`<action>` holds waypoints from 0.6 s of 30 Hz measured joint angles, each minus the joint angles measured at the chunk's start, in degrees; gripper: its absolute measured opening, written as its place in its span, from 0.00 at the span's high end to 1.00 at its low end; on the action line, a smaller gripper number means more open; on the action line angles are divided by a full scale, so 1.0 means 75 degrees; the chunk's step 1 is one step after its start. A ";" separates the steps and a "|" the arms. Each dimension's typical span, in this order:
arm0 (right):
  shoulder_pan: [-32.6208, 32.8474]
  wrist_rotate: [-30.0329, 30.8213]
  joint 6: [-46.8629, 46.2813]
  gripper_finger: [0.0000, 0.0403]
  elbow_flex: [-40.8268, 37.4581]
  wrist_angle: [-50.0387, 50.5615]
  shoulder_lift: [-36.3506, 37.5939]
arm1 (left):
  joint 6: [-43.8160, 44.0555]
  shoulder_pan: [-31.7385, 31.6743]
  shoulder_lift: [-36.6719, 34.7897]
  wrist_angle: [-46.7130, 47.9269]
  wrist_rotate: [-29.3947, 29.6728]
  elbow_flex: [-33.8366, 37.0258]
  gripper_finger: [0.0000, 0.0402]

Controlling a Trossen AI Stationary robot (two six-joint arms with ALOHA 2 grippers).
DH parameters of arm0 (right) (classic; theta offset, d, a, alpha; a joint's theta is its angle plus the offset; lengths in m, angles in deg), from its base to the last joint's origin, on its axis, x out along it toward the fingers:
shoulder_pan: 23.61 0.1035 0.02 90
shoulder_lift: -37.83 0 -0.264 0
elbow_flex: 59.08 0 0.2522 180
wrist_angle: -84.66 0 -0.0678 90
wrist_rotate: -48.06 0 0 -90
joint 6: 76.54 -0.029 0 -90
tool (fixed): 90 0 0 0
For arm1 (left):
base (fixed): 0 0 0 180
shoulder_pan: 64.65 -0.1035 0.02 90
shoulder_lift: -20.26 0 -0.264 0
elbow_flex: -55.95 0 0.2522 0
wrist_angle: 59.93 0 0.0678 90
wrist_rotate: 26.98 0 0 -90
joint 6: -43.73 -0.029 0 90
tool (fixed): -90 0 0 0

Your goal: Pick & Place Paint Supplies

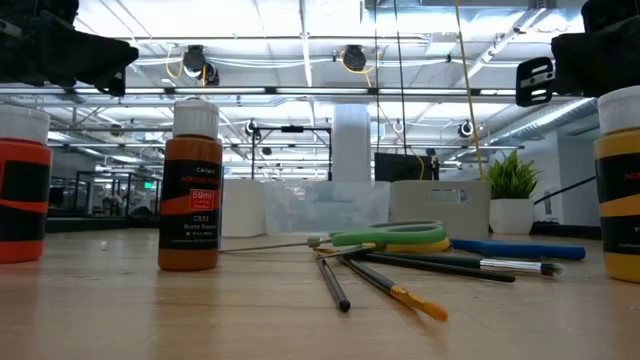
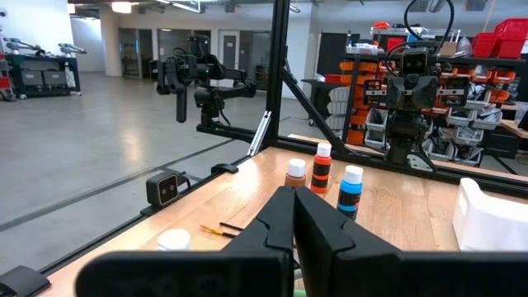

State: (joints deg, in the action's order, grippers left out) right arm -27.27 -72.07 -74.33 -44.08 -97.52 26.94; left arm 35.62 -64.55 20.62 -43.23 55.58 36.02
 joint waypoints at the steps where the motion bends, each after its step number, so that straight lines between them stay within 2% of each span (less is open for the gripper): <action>1: 0.0000 0.0003 -0.0001 1.00 0.0002 0.0002 -0.0001 | 0.0001 0.0000 0.0000 0.0000 0.0001 0.0000 0.81; 11: 0.0000 0.0133 -0.0094 1.00 0.0002 -0.0238 -0.0001 | -0.0001 0.0000 0.0000 0.0003 0.0000 0.0000 0.81; 18: 0.0000 0.0201 -0.2497 1.00 -0.0001 -0.0953 0.0002 | -0.0001 -0.0002 0.0000 0.0000 0.0001 0.0000 0.81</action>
State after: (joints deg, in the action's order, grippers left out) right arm -27.27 -70.57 -93.06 -44.08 -104.67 26.96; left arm 35.61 -64.56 20.62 -43.23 55.60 36.02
